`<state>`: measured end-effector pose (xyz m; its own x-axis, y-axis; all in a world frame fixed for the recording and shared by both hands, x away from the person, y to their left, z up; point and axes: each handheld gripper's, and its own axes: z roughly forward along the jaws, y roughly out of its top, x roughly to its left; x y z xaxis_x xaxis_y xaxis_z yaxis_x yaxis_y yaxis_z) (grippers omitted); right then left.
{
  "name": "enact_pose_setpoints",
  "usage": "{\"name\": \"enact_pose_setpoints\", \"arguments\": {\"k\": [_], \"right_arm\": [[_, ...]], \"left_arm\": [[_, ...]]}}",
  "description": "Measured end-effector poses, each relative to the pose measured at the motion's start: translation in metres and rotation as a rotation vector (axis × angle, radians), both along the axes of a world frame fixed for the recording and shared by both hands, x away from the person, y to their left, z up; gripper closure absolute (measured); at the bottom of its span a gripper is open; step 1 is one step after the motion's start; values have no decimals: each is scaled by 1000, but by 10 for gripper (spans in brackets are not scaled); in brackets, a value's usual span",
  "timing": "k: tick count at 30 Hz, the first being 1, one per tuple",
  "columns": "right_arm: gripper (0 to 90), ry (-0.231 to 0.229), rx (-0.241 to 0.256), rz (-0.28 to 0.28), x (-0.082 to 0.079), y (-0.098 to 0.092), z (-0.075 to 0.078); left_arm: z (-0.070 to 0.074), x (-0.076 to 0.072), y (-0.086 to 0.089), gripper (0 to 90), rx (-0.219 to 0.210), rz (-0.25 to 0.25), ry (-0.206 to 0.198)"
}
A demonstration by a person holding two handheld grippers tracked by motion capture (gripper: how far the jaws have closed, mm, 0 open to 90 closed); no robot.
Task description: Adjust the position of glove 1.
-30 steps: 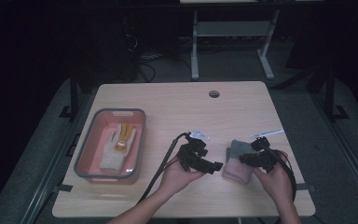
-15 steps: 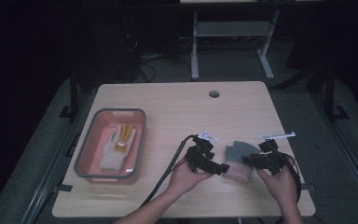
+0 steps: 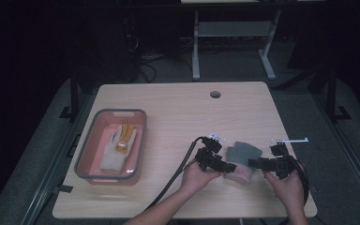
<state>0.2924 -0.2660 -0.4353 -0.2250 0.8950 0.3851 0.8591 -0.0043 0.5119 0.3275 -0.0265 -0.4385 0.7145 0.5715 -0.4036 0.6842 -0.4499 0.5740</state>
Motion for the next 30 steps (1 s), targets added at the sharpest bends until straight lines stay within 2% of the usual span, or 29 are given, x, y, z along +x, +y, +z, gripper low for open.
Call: {"name": "enact_pose_setpoints", "arguments": {"k": [4, 12, 18, 23, 26, 30], "right_arm": [[461, 16, 23, -12, 0, -2, -5], [463, 52, 76, -35, 1, -10, -12], [457, 69, 99, -36, 3, -10, -18], [434, 91, 115, -48, 4, -10, -22], [440, 107, 152, -62, 4, -11, -25], [456, 112, 166, -70, 3, -11, -26]], "left_arm": [[-7, 2, -4, 337, 1, 14, 28], [-13, 4, -10, 352, 1, 15, 61], [-15, 5, -10, 364, 9, 16, 66], [-18, 6, -11, 365, 13, 18, 86], [-19, 7, -11, 361, 11, 20, 98], [-20, 7, -12, 375, 5, 17, 106]]}}
